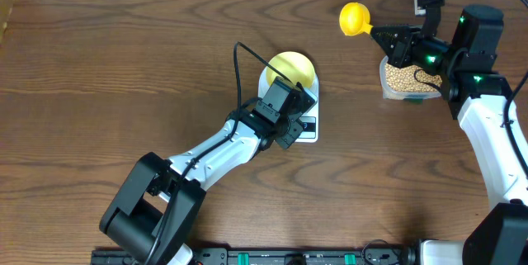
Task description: Scoop item into bowl and weigh 50g on scale
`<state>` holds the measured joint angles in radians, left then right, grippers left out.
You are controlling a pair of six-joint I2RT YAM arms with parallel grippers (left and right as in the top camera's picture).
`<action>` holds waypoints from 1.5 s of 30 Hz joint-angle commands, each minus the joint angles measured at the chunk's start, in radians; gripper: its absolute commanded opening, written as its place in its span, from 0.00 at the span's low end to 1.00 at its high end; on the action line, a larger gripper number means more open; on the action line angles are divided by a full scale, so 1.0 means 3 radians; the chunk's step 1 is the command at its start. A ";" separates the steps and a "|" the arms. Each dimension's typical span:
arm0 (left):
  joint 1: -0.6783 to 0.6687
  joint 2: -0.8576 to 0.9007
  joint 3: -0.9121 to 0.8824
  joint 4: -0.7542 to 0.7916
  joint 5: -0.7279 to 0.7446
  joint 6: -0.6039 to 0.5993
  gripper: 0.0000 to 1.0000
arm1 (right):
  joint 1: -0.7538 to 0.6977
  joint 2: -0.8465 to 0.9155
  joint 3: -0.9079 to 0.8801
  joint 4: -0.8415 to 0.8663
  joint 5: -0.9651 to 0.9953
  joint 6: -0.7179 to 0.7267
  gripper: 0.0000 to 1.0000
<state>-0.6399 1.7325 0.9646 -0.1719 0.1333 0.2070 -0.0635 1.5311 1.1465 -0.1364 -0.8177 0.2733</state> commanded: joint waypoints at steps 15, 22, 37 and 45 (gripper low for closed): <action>-0.0010 0.0192 0.0001 0.0160 0.0053 -0.0006 0.08 | -0.0008 -0.0023 0.0075 -0.0041 0.0001 -0.0135 0.01; -0.0010 0.0193 -0.0003 0.0144 0.0053 -0.0004 0.08 | -0.0008 -0.0023 0.0076 -0.0046 0.0001 -0.0144 0.01; -0.0010 0.0248 -0.0062 0.0144 0.0053 0.0112 0.08 | -0.0008 -0.0023 0.0076 -0.0046 0.0000 -0.0142 0.01; -0.0010 0.0310 -0.0062 0.0145 0.0055 0.0220 0.07 | -0.0008 -0.0023 0.0076 -0.0045 0.0000 -0.0142 0.01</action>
<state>-0.6399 1.7897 0.9615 -0.1257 0.1425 0.2413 -0.0635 1.5314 1.1465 -0.1493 -0.8143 0.2512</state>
